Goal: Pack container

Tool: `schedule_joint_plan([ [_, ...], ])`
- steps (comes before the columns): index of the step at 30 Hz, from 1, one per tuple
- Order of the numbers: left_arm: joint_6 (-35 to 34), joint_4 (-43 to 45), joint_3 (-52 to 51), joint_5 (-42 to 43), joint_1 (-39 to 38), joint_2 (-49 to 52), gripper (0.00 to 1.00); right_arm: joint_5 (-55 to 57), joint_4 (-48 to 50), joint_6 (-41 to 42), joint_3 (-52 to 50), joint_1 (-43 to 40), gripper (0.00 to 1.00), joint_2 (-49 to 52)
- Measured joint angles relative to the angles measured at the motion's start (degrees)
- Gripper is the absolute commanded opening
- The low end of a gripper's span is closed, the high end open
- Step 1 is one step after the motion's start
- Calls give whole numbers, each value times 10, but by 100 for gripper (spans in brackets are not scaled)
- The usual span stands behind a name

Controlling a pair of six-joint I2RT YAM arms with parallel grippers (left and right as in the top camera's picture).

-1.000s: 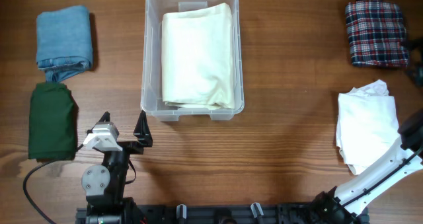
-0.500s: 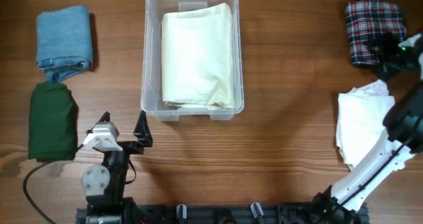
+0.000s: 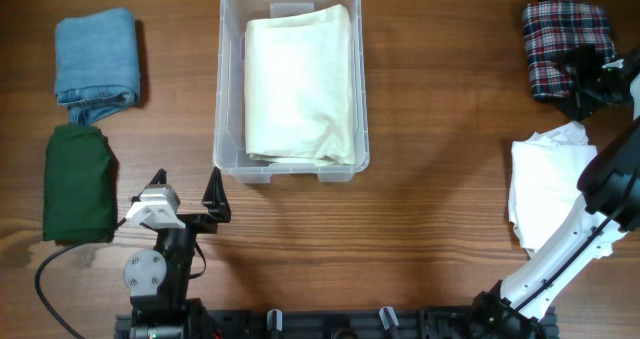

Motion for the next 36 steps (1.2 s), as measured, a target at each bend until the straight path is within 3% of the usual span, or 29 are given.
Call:
schedule_joint_plan([
  [24,0,0,0,0,0,0,100,7,-11,-3,0,30,96,0],
  [36,0,0,0,0,0,0,100,-33,22,-81,0,32,96,0],
])
